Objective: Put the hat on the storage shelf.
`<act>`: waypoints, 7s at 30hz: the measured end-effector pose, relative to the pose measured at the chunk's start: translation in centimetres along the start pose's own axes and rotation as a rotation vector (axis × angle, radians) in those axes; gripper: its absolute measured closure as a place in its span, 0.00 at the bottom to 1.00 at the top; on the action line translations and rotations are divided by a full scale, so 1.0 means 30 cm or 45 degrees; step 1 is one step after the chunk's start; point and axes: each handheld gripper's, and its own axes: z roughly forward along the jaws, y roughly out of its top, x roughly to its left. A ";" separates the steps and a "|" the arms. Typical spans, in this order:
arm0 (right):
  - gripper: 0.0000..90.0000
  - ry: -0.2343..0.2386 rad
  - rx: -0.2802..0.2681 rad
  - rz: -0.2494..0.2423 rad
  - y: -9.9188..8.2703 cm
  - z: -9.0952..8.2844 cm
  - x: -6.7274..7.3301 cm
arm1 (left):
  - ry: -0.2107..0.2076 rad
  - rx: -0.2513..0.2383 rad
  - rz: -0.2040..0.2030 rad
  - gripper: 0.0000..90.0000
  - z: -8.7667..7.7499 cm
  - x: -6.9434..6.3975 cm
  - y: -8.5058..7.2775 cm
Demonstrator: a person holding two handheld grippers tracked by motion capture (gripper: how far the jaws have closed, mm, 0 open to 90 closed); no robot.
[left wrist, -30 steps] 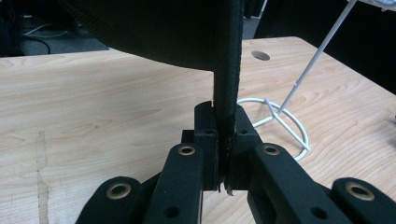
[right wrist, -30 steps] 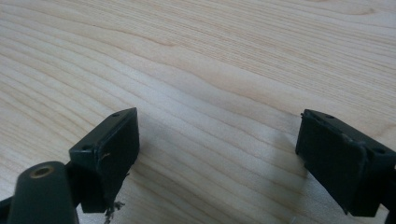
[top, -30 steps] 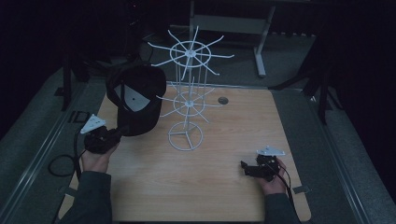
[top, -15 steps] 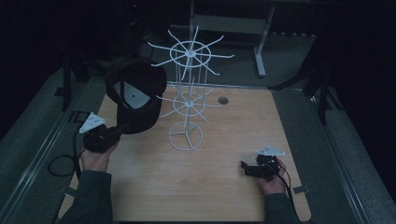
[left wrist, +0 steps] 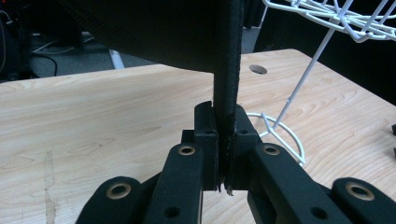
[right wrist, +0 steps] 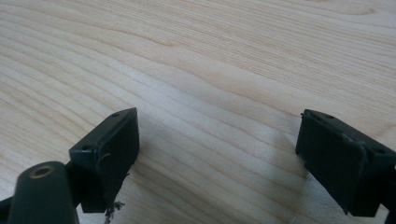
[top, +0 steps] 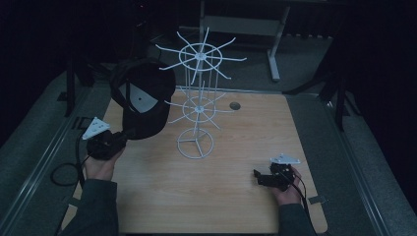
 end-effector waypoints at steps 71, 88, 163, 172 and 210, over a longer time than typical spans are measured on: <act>0.15 0.000 0.000 -0.001 0.000 0.000 0.000 | 0.063 -0.141 0.074 0.96 -0.084 -0.065 0.089; 0.15 0.000 0.000 -0.001 0.000 0.000 0.000 | 0.107 -0.206 0.080 0.96 -0.123 -0.077 0.096; 0.15 -0.001 -0.003 -0.005 0.000 0.000 -0.001 | 0.062 -0.232 0.226 0.94 -0.123 -0.158 0.036; 0.15 0.000 -0.002 -0.005 0.000 0.000 -0.001 | 0.045 -0.204 0.208 0.89 -0.111 -0.151 0.036; 0.15 0.000 -0.002 -0.005 0.000 0.000 -0.001 | -0.027 -0.269 0.095 0.21 -0.126 -0.142 0.049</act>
